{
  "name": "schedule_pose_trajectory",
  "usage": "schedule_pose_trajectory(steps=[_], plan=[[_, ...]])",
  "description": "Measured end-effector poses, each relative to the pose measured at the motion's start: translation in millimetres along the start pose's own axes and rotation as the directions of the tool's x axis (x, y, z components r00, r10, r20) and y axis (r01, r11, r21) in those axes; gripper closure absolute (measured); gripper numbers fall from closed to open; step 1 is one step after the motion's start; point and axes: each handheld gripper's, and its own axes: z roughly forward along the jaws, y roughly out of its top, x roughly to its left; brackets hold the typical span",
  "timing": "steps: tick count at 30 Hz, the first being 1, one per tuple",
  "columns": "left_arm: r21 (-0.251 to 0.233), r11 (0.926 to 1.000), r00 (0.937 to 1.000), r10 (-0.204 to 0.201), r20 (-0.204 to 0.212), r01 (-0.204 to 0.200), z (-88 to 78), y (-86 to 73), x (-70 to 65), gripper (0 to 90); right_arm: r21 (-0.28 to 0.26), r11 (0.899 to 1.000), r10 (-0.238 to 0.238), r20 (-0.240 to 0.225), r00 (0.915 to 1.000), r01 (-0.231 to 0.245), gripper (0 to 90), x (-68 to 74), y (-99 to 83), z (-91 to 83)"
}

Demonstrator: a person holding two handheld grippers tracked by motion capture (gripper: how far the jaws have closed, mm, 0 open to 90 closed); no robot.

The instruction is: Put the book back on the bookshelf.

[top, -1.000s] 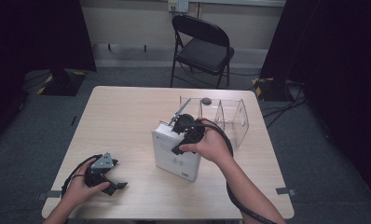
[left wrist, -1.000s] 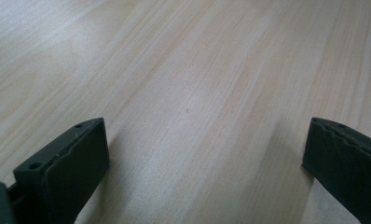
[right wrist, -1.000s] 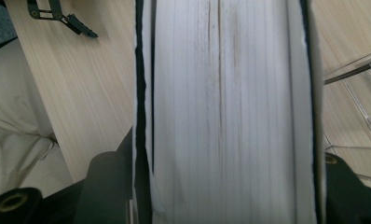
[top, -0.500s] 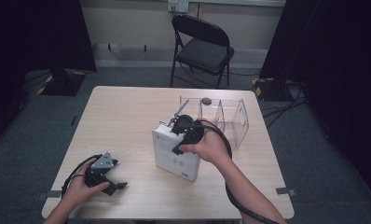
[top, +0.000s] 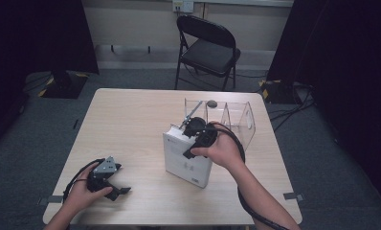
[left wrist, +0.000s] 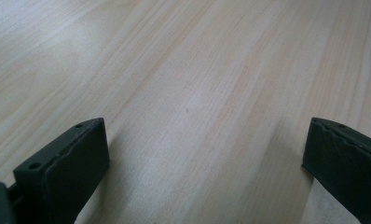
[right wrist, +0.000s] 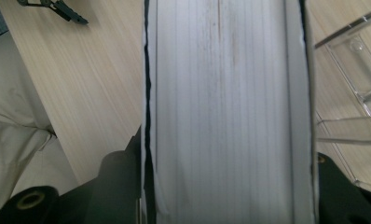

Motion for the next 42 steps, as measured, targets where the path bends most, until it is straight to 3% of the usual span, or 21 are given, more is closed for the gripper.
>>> schedule_pose_trajectory(steps=[11,42], plan=[[0.004,1.0000,1.0000,0.001,-0.005,-0.001,-0.2,0.2,-0.1,0.0,-0.021,0.998,0.054,0.016,0.9984,-0.054,52.3,-8.8,-13.5,-16.9],[0.004,1.0000,1.0000,0.002,-0.007,-0.002,-0.2,0.4,0.3,0.0,-0.031,0.991,0.134,0.051,0.9896,-0.133,52.3,-20.9,-47.8,-46.1]])
